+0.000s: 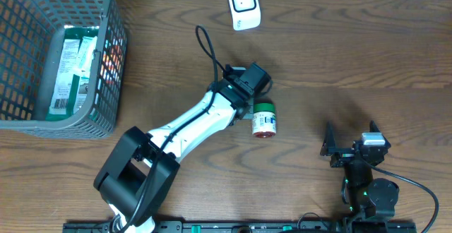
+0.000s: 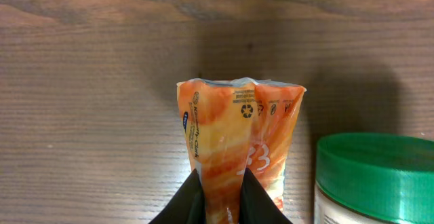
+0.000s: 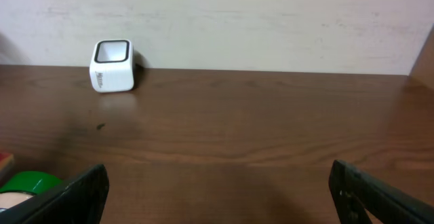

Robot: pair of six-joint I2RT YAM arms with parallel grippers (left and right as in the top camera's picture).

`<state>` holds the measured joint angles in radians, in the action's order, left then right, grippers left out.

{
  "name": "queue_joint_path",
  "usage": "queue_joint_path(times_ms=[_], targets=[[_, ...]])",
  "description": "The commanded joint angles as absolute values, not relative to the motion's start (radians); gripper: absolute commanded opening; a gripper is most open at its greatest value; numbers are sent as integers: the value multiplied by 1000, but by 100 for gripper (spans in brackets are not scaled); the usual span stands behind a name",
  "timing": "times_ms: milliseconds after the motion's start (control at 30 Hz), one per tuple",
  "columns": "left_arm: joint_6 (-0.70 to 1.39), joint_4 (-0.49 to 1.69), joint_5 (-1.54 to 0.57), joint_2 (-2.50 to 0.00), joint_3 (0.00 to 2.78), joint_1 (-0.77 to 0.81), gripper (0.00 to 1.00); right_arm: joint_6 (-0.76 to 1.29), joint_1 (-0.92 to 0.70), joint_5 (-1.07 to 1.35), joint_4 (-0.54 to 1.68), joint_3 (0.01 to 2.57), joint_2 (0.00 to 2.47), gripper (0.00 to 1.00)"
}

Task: Scan the item barcode
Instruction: 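Carry the tissue pack toward the scanner beside the jar, then set the tissue pack down left of the jar and release it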

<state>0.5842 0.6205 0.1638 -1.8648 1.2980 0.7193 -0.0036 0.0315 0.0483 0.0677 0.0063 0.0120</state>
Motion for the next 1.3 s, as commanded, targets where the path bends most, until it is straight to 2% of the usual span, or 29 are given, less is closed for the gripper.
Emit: queue_joint_path(times_ms=[0,100,167,300,500,633,767,900,1100,1267], targets=[[597,619,204,-1876,1297,728,22,3,18,42,72,5,7,99],[597,619,204,-1876,1297,728,32,3,18,42,72,6,7,99],[597,619,202,-1876,1297,728,45,3,18,42,72,6,7,99],[595,619,204,-1876,1297,727,57,3,18,42,72,6,7,99],[563,635,185,-1876,1325,646,63,3,18,43,72,5,7,99],[400,637,-127,-1876,1329,527,63,3,18,42,72,5,7,99],[191,678,-416,-1876,1329,418,59,3,18,42,72,6,7,99],[54,739,-506,-1876,1324,343,50,3,18,42,72,6,7,99],[-190,747,-754,-1876,1274,313,50,3,18,42,72,5,7,99],[-208,682,-744,-1876,1217,334,50,3,18,42,72,6,7,99]])
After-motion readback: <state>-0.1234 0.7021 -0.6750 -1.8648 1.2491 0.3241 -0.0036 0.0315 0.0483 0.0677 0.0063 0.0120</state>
